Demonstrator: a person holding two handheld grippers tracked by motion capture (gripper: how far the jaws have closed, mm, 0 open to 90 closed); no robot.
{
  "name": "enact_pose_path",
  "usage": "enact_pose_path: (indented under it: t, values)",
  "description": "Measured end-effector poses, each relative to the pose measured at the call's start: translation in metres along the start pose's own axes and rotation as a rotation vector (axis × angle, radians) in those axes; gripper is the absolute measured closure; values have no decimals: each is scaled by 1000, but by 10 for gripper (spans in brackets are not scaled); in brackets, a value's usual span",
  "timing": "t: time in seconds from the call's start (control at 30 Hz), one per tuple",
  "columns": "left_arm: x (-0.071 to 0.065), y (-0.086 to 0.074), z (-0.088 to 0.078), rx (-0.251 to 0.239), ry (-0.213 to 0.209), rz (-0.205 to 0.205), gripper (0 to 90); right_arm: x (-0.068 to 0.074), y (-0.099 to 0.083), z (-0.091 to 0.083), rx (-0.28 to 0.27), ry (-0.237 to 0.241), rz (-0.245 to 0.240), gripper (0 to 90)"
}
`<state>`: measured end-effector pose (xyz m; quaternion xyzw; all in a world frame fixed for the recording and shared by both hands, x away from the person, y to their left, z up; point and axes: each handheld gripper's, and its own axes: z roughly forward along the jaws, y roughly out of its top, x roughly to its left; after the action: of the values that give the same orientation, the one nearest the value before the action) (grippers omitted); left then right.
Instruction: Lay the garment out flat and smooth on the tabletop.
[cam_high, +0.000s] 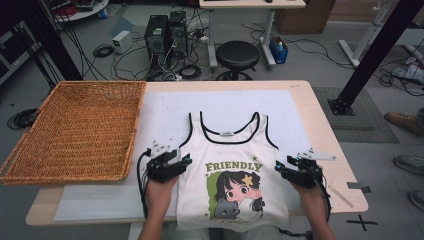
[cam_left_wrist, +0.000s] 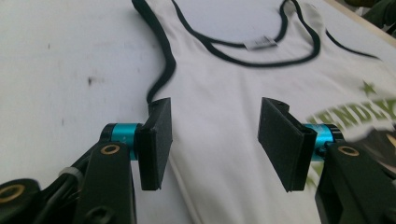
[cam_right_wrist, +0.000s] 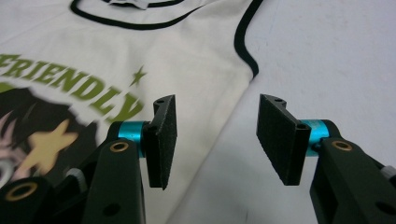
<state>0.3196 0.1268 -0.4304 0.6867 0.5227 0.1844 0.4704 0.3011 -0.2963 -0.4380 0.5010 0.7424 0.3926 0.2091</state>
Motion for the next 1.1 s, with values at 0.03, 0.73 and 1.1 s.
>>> enact_pose_path:
  t: [0.03, 0.73, 1.1]
  values:
    - [5, 5, 9, 4, -15, -18, 451, -1, 5, 9, 12, -1, -3, 482]
    - [12, 4, 24, 20, 42, 13, 491, 0, 26, 23, -13, -6, -64, 613]
    - [20, 19, 32, -18, 34, 5, 445, -15, 98, 108, 142, -13, -90, 736]
